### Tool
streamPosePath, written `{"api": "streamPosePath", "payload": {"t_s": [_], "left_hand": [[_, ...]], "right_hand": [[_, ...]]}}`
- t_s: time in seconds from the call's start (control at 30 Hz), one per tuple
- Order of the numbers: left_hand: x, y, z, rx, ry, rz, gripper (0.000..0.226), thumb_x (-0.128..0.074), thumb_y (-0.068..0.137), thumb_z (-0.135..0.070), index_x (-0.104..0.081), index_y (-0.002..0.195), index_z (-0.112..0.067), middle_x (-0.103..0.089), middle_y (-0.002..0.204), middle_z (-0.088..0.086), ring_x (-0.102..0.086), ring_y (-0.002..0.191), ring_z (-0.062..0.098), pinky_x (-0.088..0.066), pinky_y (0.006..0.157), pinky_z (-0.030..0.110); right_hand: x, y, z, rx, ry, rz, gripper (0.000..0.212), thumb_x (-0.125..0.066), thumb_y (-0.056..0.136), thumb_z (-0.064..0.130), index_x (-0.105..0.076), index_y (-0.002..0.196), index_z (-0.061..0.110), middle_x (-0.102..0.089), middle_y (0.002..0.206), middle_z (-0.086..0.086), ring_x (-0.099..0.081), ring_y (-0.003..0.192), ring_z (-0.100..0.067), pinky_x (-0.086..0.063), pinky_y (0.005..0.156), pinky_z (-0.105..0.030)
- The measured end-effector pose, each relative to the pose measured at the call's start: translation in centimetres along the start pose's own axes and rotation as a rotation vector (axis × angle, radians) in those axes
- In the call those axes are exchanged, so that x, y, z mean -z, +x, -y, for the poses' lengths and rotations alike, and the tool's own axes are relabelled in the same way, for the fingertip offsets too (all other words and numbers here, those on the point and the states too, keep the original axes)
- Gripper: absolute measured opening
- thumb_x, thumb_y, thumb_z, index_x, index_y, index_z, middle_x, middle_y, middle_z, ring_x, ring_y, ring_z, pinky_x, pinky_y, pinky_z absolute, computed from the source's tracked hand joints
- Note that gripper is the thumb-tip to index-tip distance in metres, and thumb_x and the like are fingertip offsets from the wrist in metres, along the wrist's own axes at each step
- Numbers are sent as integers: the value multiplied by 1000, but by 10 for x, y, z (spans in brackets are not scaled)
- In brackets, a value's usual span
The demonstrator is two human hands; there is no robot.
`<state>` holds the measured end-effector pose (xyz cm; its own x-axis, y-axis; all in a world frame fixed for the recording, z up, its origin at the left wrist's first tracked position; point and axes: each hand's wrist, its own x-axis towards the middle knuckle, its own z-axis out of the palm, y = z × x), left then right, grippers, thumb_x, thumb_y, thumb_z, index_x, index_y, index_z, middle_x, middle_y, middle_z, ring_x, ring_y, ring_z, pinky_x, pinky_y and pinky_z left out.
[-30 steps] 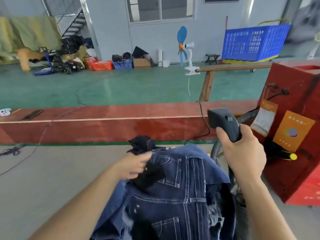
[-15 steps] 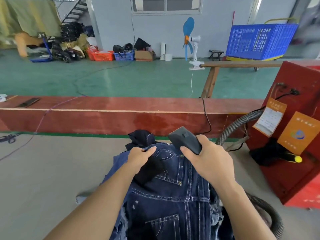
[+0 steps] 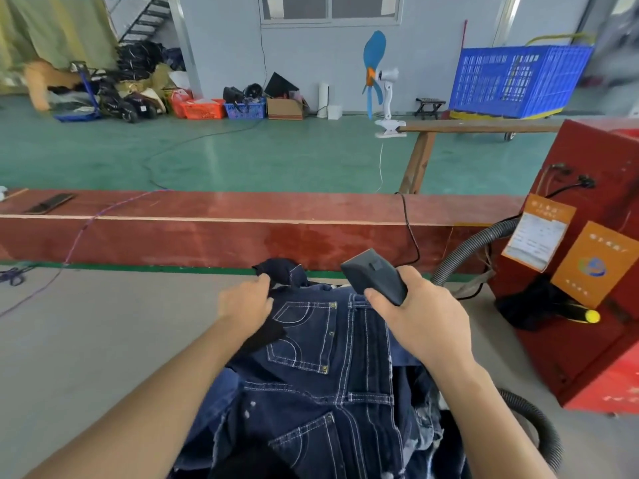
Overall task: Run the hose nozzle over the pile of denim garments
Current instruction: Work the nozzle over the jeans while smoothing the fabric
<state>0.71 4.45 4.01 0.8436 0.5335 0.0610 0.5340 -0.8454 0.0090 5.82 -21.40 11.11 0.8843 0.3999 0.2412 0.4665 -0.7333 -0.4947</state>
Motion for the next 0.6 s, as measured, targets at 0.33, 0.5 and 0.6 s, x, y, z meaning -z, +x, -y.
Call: {"api": "streamPosePath", "payload": {"t_s": [0.33, 0.5, 0.6], "left_hand": [[-16, -43, 63, 148, -822, 340, 18, -71, 86, -13, -57, 75, -11, -60, 77, 3, -55, 75, 17, -41, 67, 26], [-17, -45, 50, 52, -706, 65, 22, -61, 90, -11, -47, 73, -12, -51, 70, 3, -49, 70, 22, -36, 62, 24], [-9, -46, 42, 149, -898, -143, 35, -55, 86, 2, -33, 67, -17, -35, 61, -2, -33, 62, 19, -27, 53, 24]], "right_hand": [[-1, 2, -1, 1, -28, -3, 35, -54, 89, 55, -45, 92, 22, -57, 68, 7, -57, 62, -18, -42, 50, -27], [-5, 1, 3, 19, -41, 0, 34, -54, 89, 55, -45, 91, 22, -57, 68, 8, -56, 59, -15, -39, 47, -25], [-7, 2, 5, 23, -44, -4, 35, -54, 88, 56, -44, 90, 23, -56, 67, 8, -54, 59, -15, -37, 46, -25]]}}
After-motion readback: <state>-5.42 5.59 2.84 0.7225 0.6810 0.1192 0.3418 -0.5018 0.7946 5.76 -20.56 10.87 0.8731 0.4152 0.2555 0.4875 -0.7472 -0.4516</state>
